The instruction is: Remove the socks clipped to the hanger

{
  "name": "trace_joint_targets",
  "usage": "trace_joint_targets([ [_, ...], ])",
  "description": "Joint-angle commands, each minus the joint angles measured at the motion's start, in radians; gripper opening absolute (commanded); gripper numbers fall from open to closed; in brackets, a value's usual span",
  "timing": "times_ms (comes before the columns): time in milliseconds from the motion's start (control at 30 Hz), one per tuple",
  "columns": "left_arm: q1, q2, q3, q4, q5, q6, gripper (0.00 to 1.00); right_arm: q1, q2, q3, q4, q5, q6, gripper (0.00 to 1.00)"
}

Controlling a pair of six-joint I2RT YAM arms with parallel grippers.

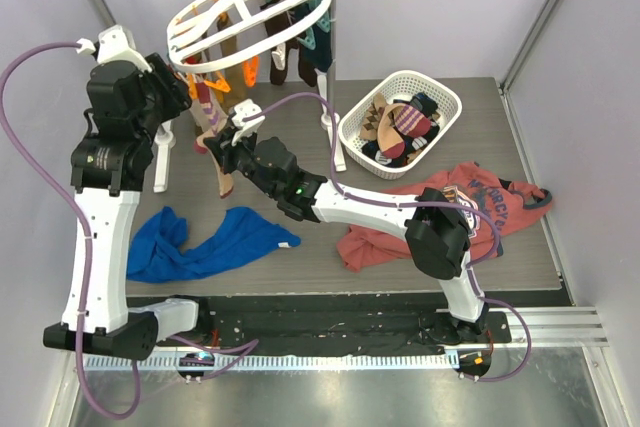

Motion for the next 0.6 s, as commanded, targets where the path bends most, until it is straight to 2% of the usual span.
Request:
trace_joint_targets([
  [0,0.003,-0.026,0.082,-0.026,0.032,-0.003,0.49,0.003,-0.025,0.014,0.069,0.002,-0.011,0.01],
  [167,0.005,-0.038,0.066,-0.052,-0.144,0.013,0.47,0.002,-0.034,0.002,0.072,0.001,-0.011,0.01],
  [267,0.005,-0.026,0.072,-0.060,-0.190,0.014,0.46,0.002,-0.042,-0.007,0.075,0.001,-0.008,0.01],
  [367,0.008,0.000,0.076,-0.060,-0.193,0.008,0.46,0.000,-0.045,-0.007,0.080,-0.001,-0.005,0.01],
  [567,0.011,0.037,0.063,-0.003,-0.053,0.007,0.45,0.002,-0.049,-0.007,0.081,-0.007,-0.002,0.01],
])
